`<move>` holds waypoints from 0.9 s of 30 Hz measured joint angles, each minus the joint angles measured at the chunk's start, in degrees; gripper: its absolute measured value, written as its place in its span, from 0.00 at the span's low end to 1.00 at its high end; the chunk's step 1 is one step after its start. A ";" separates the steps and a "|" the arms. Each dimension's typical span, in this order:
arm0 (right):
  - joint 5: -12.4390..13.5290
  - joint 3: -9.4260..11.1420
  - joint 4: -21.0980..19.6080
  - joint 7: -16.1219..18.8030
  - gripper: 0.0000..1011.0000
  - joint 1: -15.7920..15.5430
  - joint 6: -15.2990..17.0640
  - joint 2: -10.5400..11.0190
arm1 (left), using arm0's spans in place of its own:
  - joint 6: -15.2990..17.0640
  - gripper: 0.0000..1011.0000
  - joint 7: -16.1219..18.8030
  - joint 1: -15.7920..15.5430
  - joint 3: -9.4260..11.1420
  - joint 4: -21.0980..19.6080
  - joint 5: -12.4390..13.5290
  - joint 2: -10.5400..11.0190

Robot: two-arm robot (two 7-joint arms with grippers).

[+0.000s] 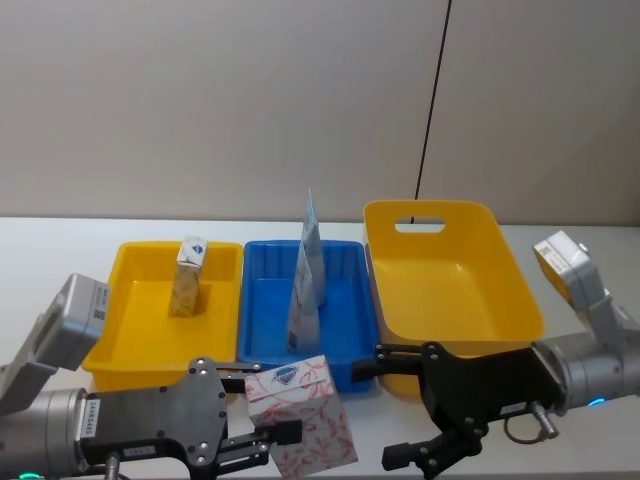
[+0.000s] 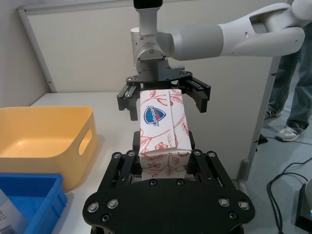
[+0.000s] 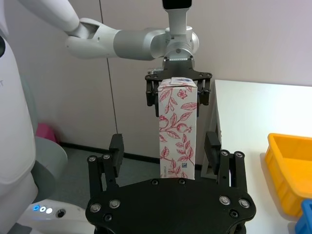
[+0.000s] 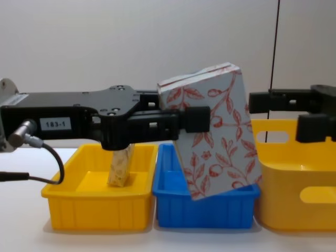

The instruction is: Bimanual collaborative sorting of washing and personal care products

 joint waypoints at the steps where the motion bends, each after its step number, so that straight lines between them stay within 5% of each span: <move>1: -0.01 -0.04 -0.01 -0.11 0.99 -0.02 -0.05 -0.07 | 0.00 0.42 0.00 0.00 0.00 0.00 0.00 0.00; 27: -0.92 -2.53 0.70 -3.44 0.99 -0.04 -2.47 -2.86 | 0.00 0.42 0.00 0.00 0.00 0.00 0.00 0.00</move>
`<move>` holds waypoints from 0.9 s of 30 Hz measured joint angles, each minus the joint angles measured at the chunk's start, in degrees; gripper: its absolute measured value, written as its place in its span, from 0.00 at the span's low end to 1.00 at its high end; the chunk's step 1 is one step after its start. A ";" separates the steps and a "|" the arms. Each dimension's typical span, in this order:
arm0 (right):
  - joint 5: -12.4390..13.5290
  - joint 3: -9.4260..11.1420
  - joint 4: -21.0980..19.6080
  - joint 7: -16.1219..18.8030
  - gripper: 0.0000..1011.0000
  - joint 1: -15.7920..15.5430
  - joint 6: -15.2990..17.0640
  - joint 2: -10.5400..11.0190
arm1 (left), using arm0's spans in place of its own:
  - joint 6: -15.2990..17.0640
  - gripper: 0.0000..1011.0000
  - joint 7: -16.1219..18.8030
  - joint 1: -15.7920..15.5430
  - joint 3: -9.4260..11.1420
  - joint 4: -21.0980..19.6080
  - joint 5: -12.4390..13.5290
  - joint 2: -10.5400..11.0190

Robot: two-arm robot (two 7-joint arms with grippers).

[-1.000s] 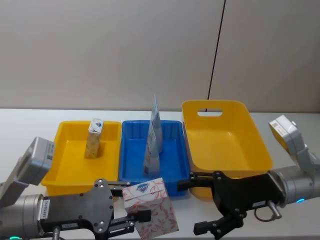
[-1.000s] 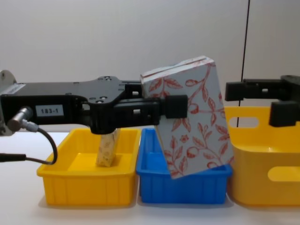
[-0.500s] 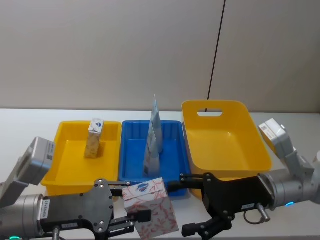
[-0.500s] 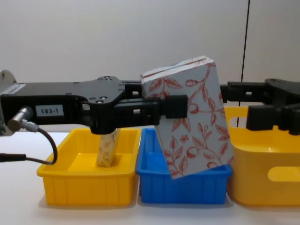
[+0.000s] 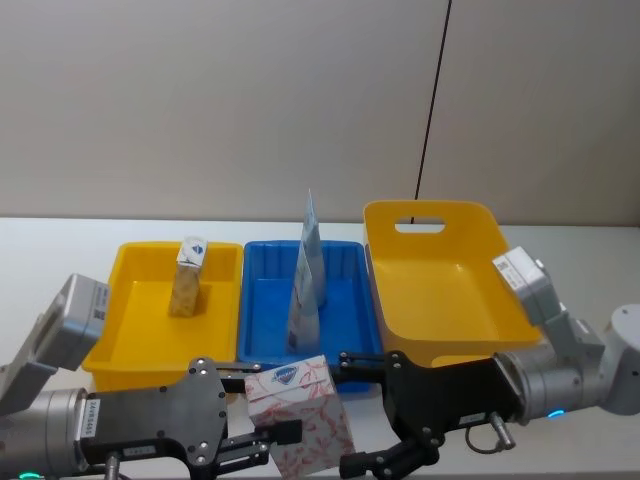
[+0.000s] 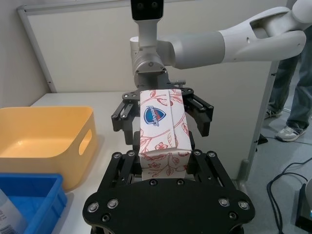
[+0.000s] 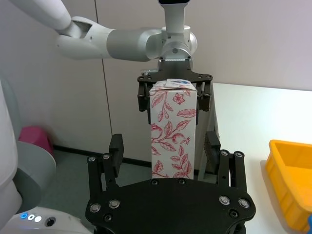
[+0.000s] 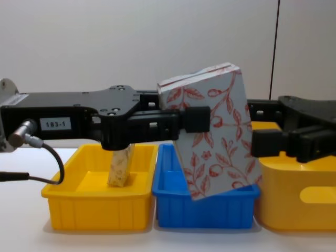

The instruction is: Bimanual collaborative sorting of washing and personal care products

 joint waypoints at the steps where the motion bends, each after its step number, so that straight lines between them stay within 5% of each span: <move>1: -0.06 -0.12 0.10 -0.10 0.99 0.07 -0.09 -0.13 | 0.00 0.42 0.00 0.00 0.00 0.00 0.00 0.00; 17: -2.35 -2.18 2.12 -2.14 0.98 1.25 -2.19 -1.81 | 0.00 0.42 0.00 0.00 0.00 0.00 0.01 0.00; 27: -3.31 -2.96 2.90 -3.43 0.72 1.71 -3.25 -2.35 | 0.00 0.42 0.00 0.00 0.00 0.00 0.00 0.00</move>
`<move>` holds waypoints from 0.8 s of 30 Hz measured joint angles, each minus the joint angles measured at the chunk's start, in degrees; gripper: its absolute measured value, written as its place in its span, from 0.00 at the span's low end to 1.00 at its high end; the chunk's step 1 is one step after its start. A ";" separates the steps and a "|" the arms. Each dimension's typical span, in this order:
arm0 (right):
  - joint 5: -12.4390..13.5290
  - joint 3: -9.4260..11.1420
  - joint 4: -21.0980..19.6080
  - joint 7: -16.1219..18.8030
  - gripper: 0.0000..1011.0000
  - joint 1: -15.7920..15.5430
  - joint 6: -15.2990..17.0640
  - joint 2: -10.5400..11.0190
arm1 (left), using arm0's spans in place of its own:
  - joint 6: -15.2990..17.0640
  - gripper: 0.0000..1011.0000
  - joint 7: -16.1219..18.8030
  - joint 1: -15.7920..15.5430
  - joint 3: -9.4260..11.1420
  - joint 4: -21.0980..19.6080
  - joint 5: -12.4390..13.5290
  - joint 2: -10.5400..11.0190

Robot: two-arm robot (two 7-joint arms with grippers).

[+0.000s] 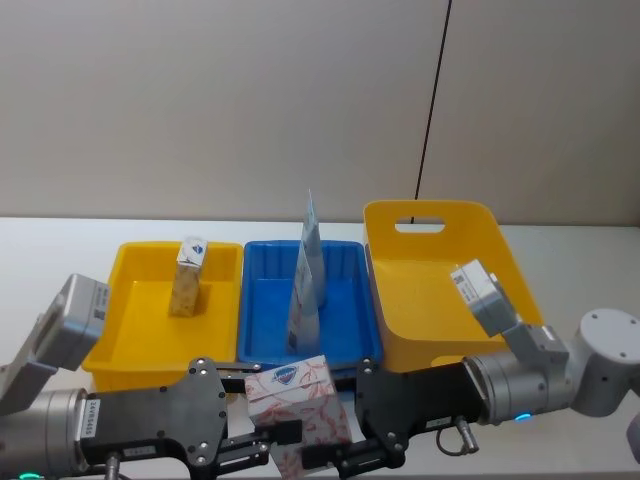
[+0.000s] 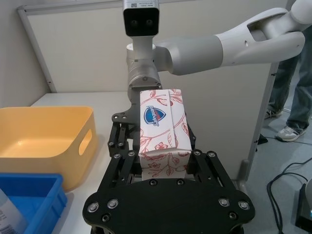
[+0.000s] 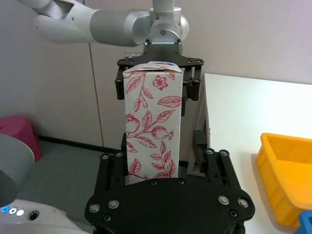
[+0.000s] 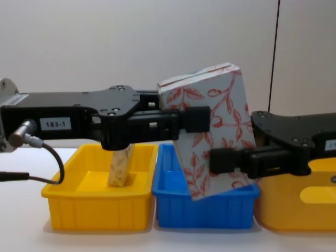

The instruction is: Bimanual collaborative sorting of washing and personal care products

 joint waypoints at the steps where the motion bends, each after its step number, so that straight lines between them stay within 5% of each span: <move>1: -0.11 -0.10 0.08 -0.30 0.70 0.04 -0.12 -0.05 | 0.00 0.42 0.00 0.00 0.00 0.00 0.00 0.00; 12: -0.32 -0.49 0.33 -1.48 0.37 0.12 -0.53 -0.27 | -0.01 0.42 0.16 -0.01 -0.06 0.01 0.00 0.00; 24: 0.20 -0.67 -0.32 -2.61 0.37 0.02 -0.79 0.00 | 0.00 0.74 -0.03 0.01 0.04 0.00 -0.01 -0.01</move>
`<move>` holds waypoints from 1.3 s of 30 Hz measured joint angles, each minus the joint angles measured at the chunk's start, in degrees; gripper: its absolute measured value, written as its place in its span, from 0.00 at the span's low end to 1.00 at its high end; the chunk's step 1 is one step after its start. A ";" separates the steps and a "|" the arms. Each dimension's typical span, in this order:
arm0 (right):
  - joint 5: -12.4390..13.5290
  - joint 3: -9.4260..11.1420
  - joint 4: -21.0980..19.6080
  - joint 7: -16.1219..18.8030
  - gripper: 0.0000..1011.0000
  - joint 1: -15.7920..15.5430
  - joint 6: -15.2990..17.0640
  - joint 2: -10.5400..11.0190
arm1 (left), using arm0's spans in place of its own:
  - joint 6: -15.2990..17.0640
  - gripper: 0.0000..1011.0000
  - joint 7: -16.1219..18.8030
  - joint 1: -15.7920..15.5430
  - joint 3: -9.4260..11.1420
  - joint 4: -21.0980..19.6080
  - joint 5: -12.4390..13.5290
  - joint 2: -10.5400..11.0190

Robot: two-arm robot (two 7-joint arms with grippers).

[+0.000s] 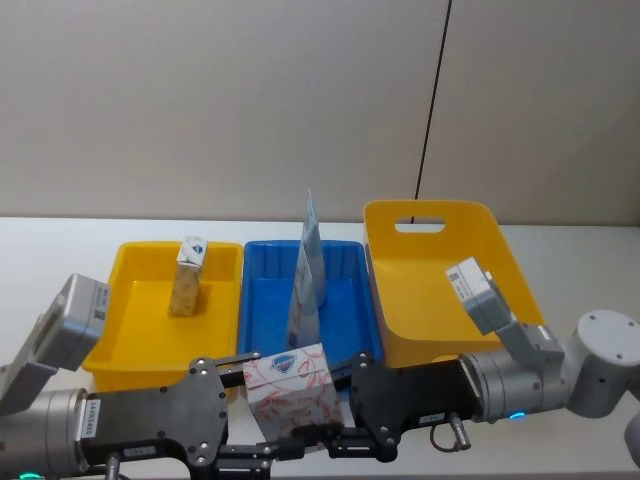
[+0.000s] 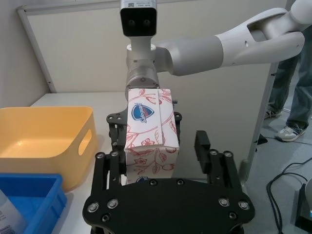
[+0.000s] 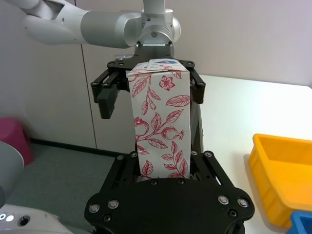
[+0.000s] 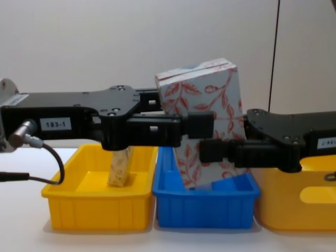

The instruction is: Bimanual collaborative sorting of washing and personal care products

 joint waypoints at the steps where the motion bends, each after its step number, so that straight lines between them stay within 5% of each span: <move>1: 0.04 0.00 -0.10 -0.06 0.37 -0.03 -0.01 0.06 | 0.00 0.78 0.00 0.00 0.00 0.00 0.00 0.00; 9: 0.80 0.35 -1.89 -0.93 0.37 -0.83 0.00 1.42 | 0.00 0.99 -0.01 0.00 0.00 0.00 0.01 0.01; 39: 5.69 3.82 -11.68 -3.80 0.37 -6.66 2.26 10.91 | 0.01 0.99 0.04 -0.01 -0.04 0.00 0.01 0.01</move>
